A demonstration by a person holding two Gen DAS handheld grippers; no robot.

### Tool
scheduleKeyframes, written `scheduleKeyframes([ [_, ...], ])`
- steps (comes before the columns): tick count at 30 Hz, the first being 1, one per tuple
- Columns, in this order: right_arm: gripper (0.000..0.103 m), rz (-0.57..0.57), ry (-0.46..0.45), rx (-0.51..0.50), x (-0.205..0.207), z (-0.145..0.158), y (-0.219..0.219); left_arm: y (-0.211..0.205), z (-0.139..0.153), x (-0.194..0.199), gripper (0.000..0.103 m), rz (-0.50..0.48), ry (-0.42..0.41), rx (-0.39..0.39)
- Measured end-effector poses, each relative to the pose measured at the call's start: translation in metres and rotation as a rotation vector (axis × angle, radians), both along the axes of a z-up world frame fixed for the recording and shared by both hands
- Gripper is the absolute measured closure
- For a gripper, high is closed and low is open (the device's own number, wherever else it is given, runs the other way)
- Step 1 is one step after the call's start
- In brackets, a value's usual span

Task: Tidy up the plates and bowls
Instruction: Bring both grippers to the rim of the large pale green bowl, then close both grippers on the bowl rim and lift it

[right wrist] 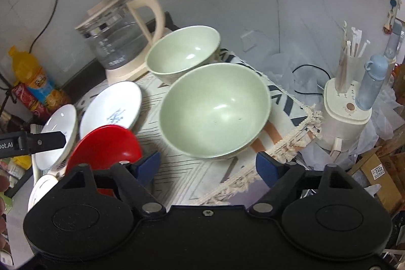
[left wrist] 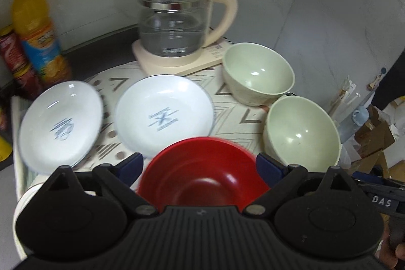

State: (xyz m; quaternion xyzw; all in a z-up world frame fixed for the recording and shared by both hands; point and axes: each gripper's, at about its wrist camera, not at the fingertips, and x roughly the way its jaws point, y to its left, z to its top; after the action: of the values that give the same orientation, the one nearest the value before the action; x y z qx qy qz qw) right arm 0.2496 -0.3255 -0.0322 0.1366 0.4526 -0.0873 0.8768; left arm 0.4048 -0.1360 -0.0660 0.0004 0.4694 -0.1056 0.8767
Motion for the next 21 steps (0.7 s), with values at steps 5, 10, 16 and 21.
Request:
scheduleKeyframes([
  [5,0.036,-0.025,0.026,0.034,0.012,-0.011,-0.02,-0.025,-0.005,0.021,0.013,-0.048,0.007,-0.005],
  [10,0.045,-0.038,0.046,0.061,0.023,-0.019,-0.032,-0.045,-0.012,0.041,0.025,-0.091,0.025,-0.008],
  [16,0.062,-0.057,0.077,0.079,0.032,-0.031,-0.042,-0.066,-0.029,0.061,0.036,-0.135,0.081,-0.033],
  [21,0.065,-0.078,0.109,0.089,0.035,-0.041,-0.052,-0.084,-0.048,0.076,0.042,-0.149,0.131,-0.04],
])
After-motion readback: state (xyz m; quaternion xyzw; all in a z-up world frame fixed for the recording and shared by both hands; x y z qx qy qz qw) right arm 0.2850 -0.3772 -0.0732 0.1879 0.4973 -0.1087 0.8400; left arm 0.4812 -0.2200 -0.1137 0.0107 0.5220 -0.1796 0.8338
